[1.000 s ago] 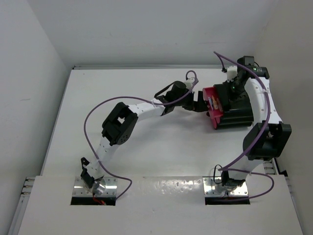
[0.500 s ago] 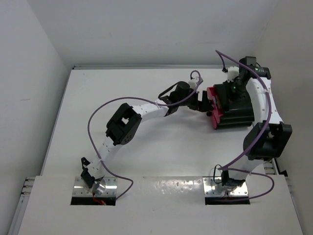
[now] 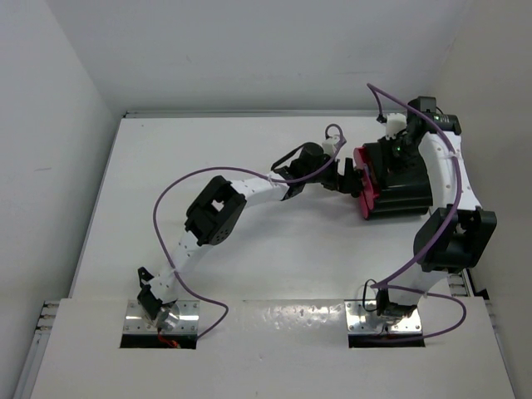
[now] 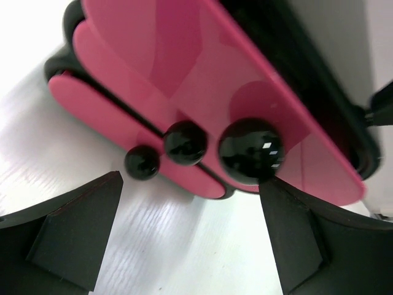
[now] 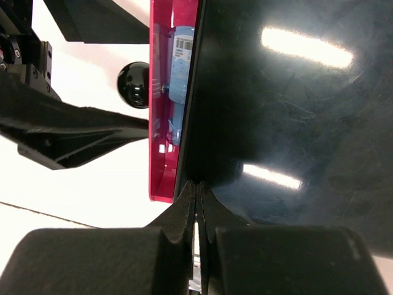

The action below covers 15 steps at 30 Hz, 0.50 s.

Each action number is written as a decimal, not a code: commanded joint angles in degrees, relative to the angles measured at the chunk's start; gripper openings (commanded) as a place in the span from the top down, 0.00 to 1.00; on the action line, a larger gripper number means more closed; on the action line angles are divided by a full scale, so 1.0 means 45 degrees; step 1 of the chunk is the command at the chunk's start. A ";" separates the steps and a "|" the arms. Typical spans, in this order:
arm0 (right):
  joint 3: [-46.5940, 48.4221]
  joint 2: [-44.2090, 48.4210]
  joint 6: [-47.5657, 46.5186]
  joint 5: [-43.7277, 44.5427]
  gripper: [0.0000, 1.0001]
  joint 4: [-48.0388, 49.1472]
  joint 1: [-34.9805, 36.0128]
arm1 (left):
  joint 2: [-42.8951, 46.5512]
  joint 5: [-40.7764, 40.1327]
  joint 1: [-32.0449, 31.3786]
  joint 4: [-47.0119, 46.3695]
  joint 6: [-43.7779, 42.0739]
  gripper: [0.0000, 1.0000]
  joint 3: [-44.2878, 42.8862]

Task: Sort the stationery into containers
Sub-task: Close the drawer in the storage box.

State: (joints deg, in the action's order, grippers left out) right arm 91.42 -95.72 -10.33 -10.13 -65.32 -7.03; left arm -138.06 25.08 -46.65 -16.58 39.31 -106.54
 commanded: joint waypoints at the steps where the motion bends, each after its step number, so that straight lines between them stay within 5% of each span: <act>1: -0.0862 -0.0936 -0.0146 0.0142 1.00 -0.1129 -0.0060 | -0.0179 0.0500 -0.0199 -0.1685 0.0365 0.00 -0.0465; 15: -0.0608 -0.1092 -0.0147 -0.0092 1.00 -0.1324 -0.0196 | -0.0257 0.0657 -0.0218 -0.2352 0.0582 0.00 -0.0757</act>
State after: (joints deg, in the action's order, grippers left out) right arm 91.77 -96.18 -10.35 -12.23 -66.13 -7.86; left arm -138.65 27.14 -46.70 -23.77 42.15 -107.28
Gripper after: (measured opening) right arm 0.001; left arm 0.998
